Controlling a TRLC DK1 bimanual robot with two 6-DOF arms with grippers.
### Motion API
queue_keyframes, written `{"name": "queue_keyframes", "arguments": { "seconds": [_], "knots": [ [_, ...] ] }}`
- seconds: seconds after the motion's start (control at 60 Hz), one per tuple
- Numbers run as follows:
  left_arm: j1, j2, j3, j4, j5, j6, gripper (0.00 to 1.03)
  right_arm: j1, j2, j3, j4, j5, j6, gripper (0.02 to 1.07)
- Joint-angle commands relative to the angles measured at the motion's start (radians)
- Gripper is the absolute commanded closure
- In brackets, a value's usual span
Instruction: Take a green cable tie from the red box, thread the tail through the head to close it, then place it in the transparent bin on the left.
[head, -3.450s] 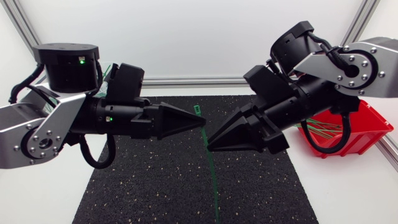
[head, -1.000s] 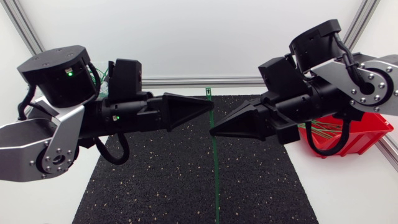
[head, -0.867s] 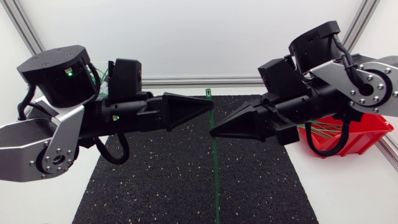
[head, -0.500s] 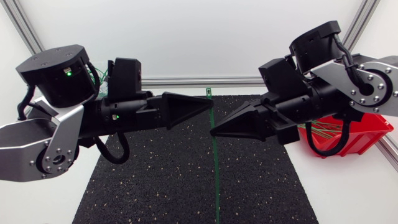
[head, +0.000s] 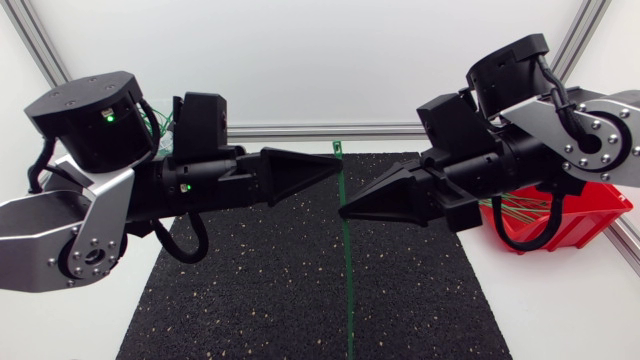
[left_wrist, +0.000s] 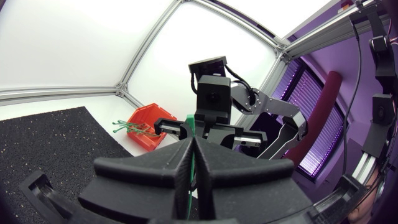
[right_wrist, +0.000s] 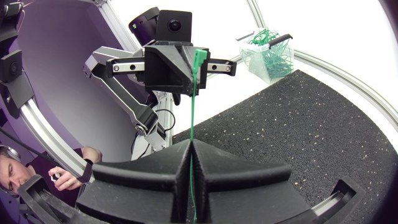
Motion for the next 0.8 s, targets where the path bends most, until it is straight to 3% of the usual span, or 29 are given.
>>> {"name": "queue_keyframes", "arguments": {
  "seconds": [0.0,0.2,0.333,0.4,0.65,0.717,0.783],
  "knots": [
    [0.003,0.022,0.001,0.014,-0.004,-0.029,1.00,0.003,-0.003,-0.024,0.008,0.000,0.023,1.01],
    [0.014,0.022,0.009,-0.012,-0.022,-0.035,1.00,0.014,0.000,-0.025,0.013,0.005,0.021,0.99],
    [0.037,0.009,0.025,-0.076,-0.020,-0.043,1.00,0.023,-0.016,-0.025,0.011,0.042,0.021,0.72],
    [0.044,-0.008,0.036,-0.122,-0.014,-0.043,1.00,0.023,-0.028,-0.025,0.011,0.063,0.021,0.65],
    [0.129,-0.031,0.101,-0.326,0.073,-0.042,1.00,0.026,-0.083,-0.004,-0.024,0.283,0.049,0.36],
    [0.146,-0.034,0.118,-0.369,0.090,-0.040,1.00,0.043,-0.085,0.006,-0.052,0.347,0.040,0.17],
    [0.156,-0.037,0.131,-0.407,0.095,-0.040,1.00,0.060,-0.080,0.009,-0.069,0.425,0.020,0.08]
  ]
}}
